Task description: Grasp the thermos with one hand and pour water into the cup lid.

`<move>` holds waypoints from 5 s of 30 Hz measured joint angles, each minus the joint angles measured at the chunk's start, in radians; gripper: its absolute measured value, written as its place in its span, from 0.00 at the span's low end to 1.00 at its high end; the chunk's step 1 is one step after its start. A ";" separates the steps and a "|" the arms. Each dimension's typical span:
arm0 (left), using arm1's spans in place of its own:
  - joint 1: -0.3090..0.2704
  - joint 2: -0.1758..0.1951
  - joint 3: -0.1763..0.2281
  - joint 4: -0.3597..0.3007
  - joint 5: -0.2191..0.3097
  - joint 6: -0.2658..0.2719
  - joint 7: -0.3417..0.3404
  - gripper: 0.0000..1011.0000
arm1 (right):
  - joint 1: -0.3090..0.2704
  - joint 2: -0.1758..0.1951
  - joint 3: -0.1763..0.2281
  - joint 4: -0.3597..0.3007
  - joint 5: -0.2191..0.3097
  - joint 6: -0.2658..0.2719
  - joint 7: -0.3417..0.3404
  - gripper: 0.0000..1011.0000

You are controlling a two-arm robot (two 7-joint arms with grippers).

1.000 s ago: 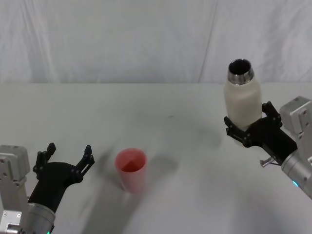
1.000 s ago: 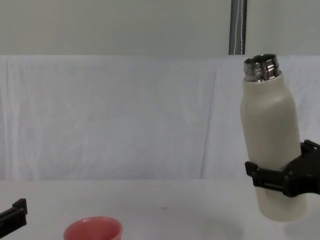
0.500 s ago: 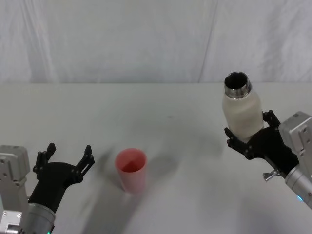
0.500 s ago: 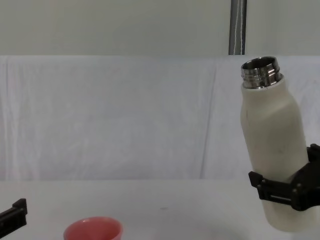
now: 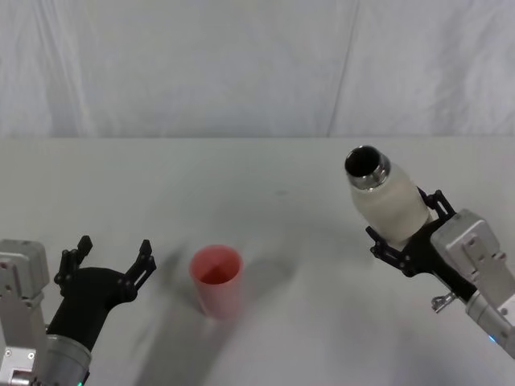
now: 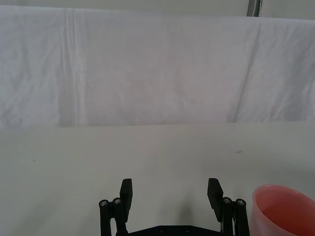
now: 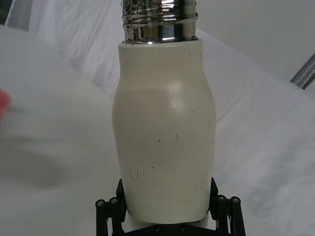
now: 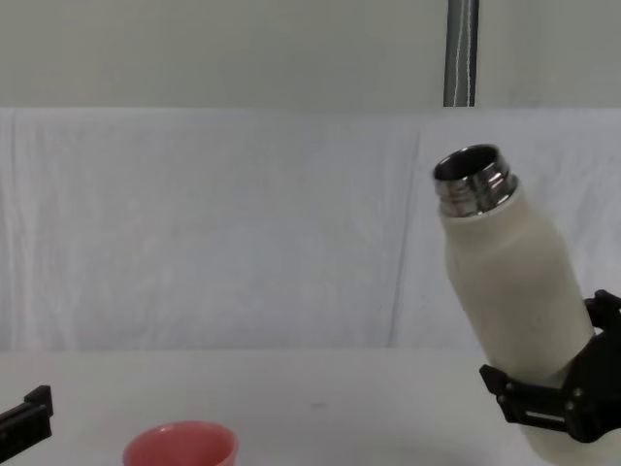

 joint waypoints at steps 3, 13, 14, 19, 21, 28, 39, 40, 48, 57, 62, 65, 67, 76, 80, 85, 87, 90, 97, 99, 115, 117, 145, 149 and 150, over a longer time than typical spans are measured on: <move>0.000 0.000 0.000 0.000 0.000 0.000 0.000 0.99 | 0.015 0.002 -0.014 0.011 -0.044 -0.005 -0.005 0.94; 0.000 0.000 0.000 0.000 0.000 0.000 0.000 0.99 | 0.065 0.002 -0.055 0.044 -0.132 -0.019 -0.005 0.94; 0.000 0.000 0.000 0.000 0.000 0.000 0.000 0.99 | 0.075 0.001 -0.063 0.050 -0.144 -0.022 -0.005 0.94; 0.000 0.000 0.000 0.000 0.000 0.000 0.000 0.99 | 0.101 -0.001 -0.085 0.069 -0.171 -0.026 0.002 0.94; 0.000 0.000 0.000 0.000 0.000 0.000 0.000 0.99 | 0.112 -0.003 -0.095 0.078 -0.181 -0.026 0.007 0.94; 0.000 0.000 0.000 0.000 0.000 0.000 0.000 0.99 | 0.139 -0.003 -0.124 0.098 -0.217 -0.025 0.013 0.94; 0.000 0.000 0.000 0.000 0.000 0.000 0.000 0.99 | 0.181 -0.005 -0.166 0.133 -0.266 -0.024 0.017 0.94; 0.000 0.000 0.000 0.000 0.000 0.000 0.000 0.99 | 0.184 -0.007 -0.169 0.136 -0.269 -0.024 0.017 0.94; 0.000 0.000 0.000 0.000 0.000 0.000 0.000 0.99 | 0.222 -0.026 -0.203 0.176 -0.300 -0.027 0.015 0.94; 0.000 0.000 0.000 0.000 0.000 0.000 0.000 0.99 | 0.261 -0.025 -0.237 0.209 -0.349 -0.039 0.005 0.94; 0.000 0.000 0.000 0.000 0.000 0.000 0.000 0.99 | 0.282 -0.020 -0.254 0.226 -0.377 -0.046 -0.005 0.94; 0.000 0.000 0.000 0.000 0.000 0.000 0.000 0.99 | 0.289 -0.018 -0.261 0.232 -0.392 -0.048 -0.011 0.94; 0.000 0.000 0.000 0.000 0.000 0.000 0.000 0.99 | 0.292 -0.016 -0.264 0.234 -0.403 -0.047 -0.016 0.94; 0.000 0.000 0.000 0.000 0.000 0.000 0.000 0.99 | 0.291 -0.012 -0.269 0.228 -0.446 -0.012 -0.041 0.94; 0.000 0.000 0.000 0.000 0.000 0.000 0.000 0.99 | 0.286 -0.012 -0.268 0.224 -0.459 0.007 -0.048 0.94; 0.000 0.000 0.000 0.000 0.000 0.000 0.000 0.99 | 0.283 -0.011 -0.271 0.220 -0.485 0.023 -0.055 0.94; 0.000 0.000 0.000 0.000 0.000 0.000 0.000 0.99 | 0.283 -0.008 -0.273 0.218 -0.497 0.028 -0.057 0.94; 0.000 0.000 0.000 0.000 0.000 0.000 0.000 0.99 | 0.283 -0.006 -0.279 0.218 -0.512 0.030 -0.059 0.94; 0.000 0.000 0.000 0.000 0.000 0.000 0.000 0.99 | 0.296 0.001 -0.298 0.222 -0.548 0.024 -0.062 0.94; 0.000 0.000 0.000 0.000 0.000 0.000 0.000 0.99 | 0.299 0.001 -0.302 0.224 -0.554 0.022 -0.062 0.94; 0.000 0.000 0.000 0.000 0.000 0.000 0.000 0.99 | 0.328 0.001 -0.331 0.241 -0.585 0.010 -0.061 0.94; 0.000 0.000 0.000 0.000 0.000 0.000 0.000 0.99 | 0.334 0.000 -0.335 0.245 -0.590 0.006 -0.061 0.94; 0.000 0.000 0.000 0.000 0.000 0.000 0.000 0.99 | 0.393 0.001 -0.380 0.281 -0.626 -0.022 -0.069 0.94; 0.000 0.000 0.000 0.000 0.000 0.000 0.000 0.99 | 0.404 -0.003 -0.387 0.291 -0.633 -0.023 -0.069 0.94; 0.000 0.000 0.000 0.000 0.000 0.000 0.000 0.99 | 0.404 -0.003 -0.387 0.291 -0.633 -0.023 -0.069 0.94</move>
